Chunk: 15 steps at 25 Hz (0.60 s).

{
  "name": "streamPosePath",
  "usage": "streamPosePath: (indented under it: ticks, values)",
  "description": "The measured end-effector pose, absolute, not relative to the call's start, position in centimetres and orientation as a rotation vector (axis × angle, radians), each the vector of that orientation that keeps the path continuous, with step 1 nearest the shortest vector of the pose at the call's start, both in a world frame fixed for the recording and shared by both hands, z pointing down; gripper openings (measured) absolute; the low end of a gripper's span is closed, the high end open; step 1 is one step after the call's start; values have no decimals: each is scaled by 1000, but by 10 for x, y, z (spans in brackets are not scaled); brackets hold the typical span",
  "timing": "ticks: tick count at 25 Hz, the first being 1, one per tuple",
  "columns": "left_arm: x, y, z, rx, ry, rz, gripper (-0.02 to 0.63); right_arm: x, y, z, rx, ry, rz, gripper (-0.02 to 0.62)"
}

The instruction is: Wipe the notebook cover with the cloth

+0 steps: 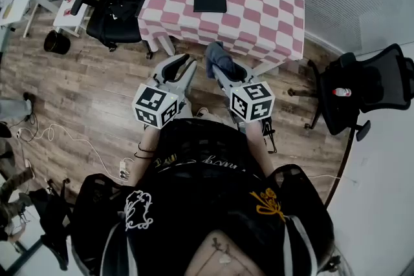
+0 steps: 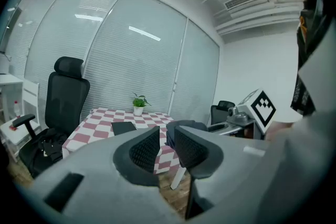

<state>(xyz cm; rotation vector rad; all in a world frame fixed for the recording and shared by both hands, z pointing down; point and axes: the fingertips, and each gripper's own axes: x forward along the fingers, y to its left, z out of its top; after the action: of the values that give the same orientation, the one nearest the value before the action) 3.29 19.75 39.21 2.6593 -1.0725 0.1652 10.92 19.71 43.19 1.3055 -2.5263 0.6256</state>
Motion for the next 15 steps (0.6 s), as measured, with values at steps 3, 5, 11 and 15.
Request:
streamPosePath:
  ticks: [3,5,11,15]
  values:
    - [34,202,392,2664,-1074,173,81,111,199,432,1309,-2540,635,133]
    - [34,204,393,2671,-1077,190,83,112,200,434,1306,-2542,638,133]
    - [9,198,396,2654,-1154,266,83,110,190,445,1304,-2527,677,133]
    - [0,185,401,2632,-1161,271,82,106,176,452,1299,-2517,700,133]
